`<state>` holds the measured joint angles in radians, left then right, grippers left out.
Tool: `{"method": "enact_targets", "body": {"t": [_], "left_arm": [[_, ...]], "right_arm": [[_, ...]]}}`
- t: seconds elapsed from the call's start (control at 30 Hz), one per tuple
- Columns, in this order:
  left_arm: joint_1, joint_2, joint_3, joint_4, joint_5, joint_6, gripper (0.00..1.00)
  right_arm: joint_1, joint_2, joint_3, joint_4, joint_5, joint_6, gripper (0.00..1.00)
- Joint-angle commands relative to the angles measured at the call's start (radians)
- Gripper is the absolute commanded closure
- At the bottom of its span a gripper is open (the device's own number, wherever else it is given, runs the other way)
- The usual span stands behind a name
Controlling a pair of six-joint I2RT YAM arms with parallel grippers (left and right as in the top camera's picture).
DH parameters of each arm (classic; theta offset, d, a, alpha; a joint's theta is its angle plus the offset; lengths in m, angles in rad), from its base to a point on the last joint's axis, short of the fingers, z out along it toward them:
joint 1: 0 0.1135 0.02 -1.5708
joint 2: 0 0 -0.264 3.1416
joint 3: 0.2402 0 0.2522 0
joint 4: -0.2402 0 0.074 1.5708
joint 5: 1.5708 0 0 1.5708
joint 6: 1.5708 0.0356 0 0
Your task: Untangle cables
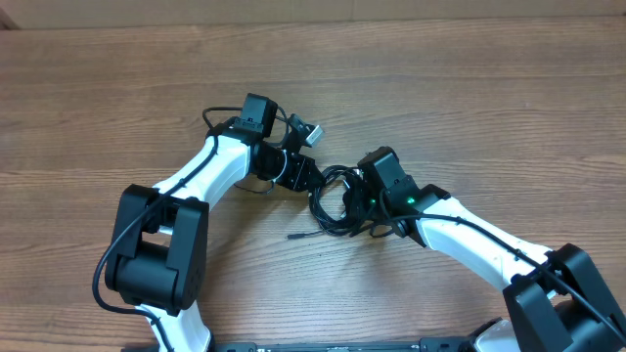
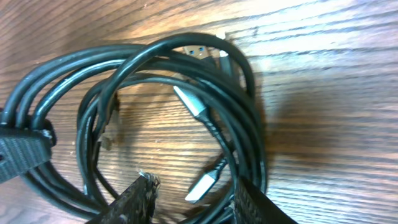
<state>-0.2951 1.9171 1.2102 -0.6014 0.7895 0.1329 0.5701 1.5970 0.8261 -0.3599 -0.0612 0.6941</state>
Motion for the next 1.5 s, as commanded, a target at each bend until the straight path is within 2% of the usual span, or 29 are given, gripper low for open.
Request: {"method": "enact_targets", "body": {"t": [0.0, 0.3, 0.53, 0.67, 0.77, 0.9, 1.1, 1.47], "left_arm": [[-0.008, 0.009, -0.005, 0.004, 0.023, -0.002, 0.96], [-0.008, 0.009, -0.005, 0.004, 0.023, -0.002, 0.96], [-0.008, 0.009, -0.005, 0.003, 0.023, -0.002, 0.96], [-0.008, 0.009, -0.005, 0.004, 0.023, -0.002, 0.96], [-0.008, 0.009, -0.005, 0.004, 0.023, -0.002, 0.96], [-0.008, 0.009, -0.005, 0.004, 0.023, -0.002, 0.96], [-0.008, 0.009, -0.005, 0.004, 0.023, -0.002, 0.96], [-0.008, 0.009, -0.005, 0.003, 0.023, -0.002, 0.96]], "right_arm": [[-0.003, -0.024, 0.03, -0.002, 0.046, -0.014, 0.6], [-0.003, 0.005, 0.011, -0.007, 0.032, 0.09, 0.6], [-0.003, 0.082, 0.011, 0.041, -0.046, 0.11, 0.61], [-0.003, 0.079, 0.019, 0.084, -0.068, 0.051, 0.6], [-0.003, 0.047, 0.051, 0.05, -0.077, 0.003, 0.61], [-0.015, -0.003, 0.062, 0.019, -0.021, 0.004, 0.6], [-0.022, 0.013, 0.061, -0.048, 0.036, 0.013, 0.6], [-0.021, 0.06, 0.061, -0.042, 0.022, 0.064, 0.61]]}}
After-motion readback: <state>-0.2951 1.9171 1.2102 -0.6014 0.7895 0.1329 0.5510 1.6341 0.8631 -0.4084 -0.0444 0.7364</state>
